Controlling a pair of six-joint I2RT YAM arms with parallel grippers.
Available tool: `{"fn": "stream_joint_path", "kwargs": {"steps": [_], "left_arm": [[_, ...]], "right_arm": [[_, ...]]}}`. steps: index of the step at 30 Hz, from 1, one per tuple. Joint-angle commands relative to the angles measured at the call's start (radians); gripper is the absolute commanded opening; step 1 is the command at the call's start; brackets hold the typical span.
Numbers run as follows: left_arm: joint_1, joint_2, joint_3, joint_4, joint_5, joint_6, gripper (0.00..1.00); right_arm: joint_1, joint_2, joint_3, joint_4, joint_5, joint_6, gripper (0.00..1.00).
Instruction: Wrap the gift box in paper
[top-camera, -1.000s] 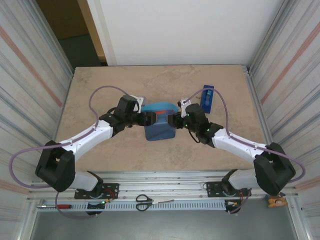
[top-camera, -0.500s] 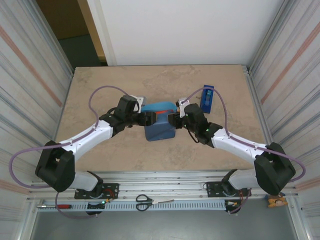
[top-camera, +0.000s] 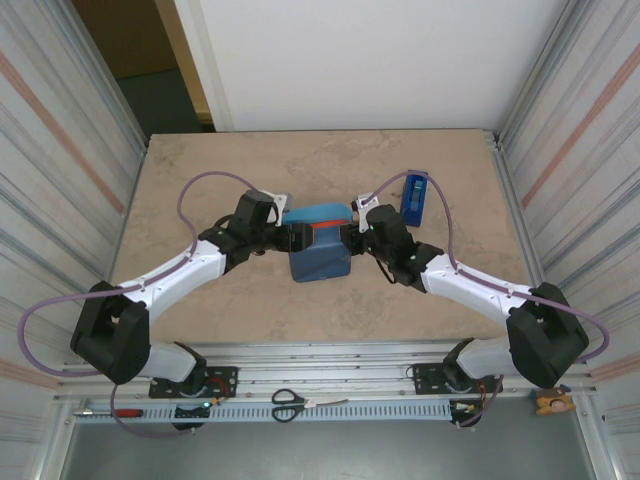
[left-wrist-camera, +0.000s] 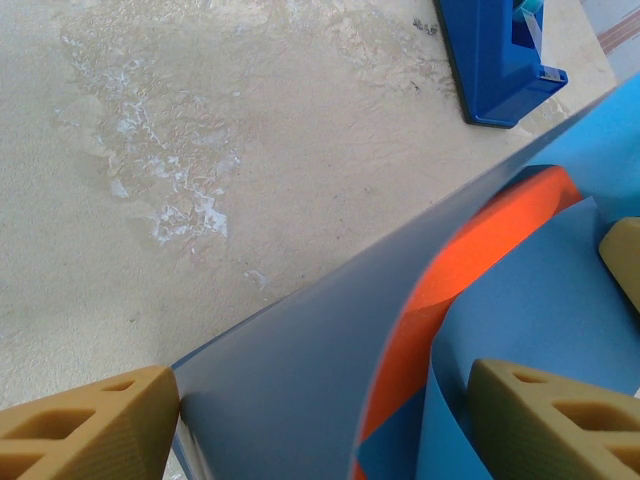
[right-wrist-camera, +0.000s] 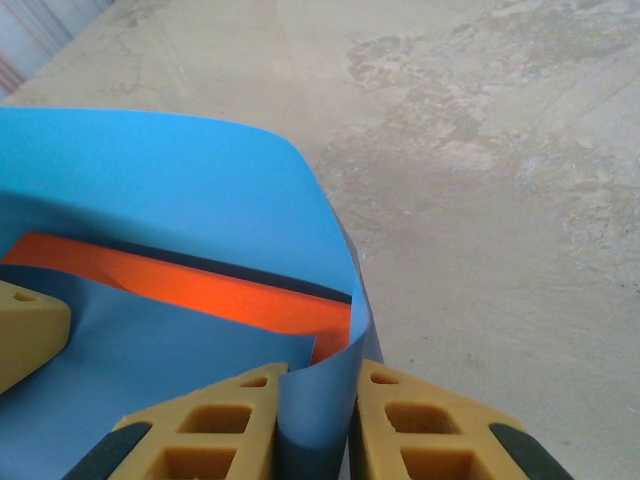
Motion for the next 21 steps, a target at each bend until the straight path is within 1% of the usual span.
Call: {"fn": "stream_joint_path", "kwargs": {"steps": [1, 5, 8, 14, 15, 18, 20, 21], "left_arm": [[-0.007, -0.006, -0.015, -0.07, -0.011, 0.006, 0.76], [-0.008, -0.001, -0.016, -0.067, -0.009, 0.005, 0.76], [-0.008, 0.001, -0.014, -0.067, -0.007, 0.005, 0.76], [-0.008, 0.0, -0.015, -0.069, -0.008, 0.005, 0.76], [-0.008, 0.0, -0.015, -0.068, -0.008, 0.004, 0.76], [-0.008, -0.001, -0.017, -0.07, -0.007, 0.003, 0.76], [-0.008, -0.001, -0.017, -0.072, -0.009, 0.004, 0.76], [-0.008, -0.003, -0.017, -0.071, -0.01, 0.004, 0.76]], "right_arm": [[0.005, 0.012, 0.02, -0.017, 0.02, 0.015, 0.15], [0.019, 0.014, 0.026, -0.017, 0.04, 0.019, 0.13], [0.023, 0.016, 0.028, -0.015, 0.053, 0.023, 0.08], [0.026, 0.028, 0.045, -0.035, 0.056, 0.045, 0.08], [0.027, 0.029, 0.048, -0.039, 0.06, 0.051, 0.1], [0.034, 0.021, 0.064, -0.067, 0.087, 0.052, 0.23], [0.043, 0.012, 0.074, -0.087, 0.125, 0.036, 0.25], [0.049, 0.007, 0.08, -0.103, 0.148, 0.027, 0.27]]}}
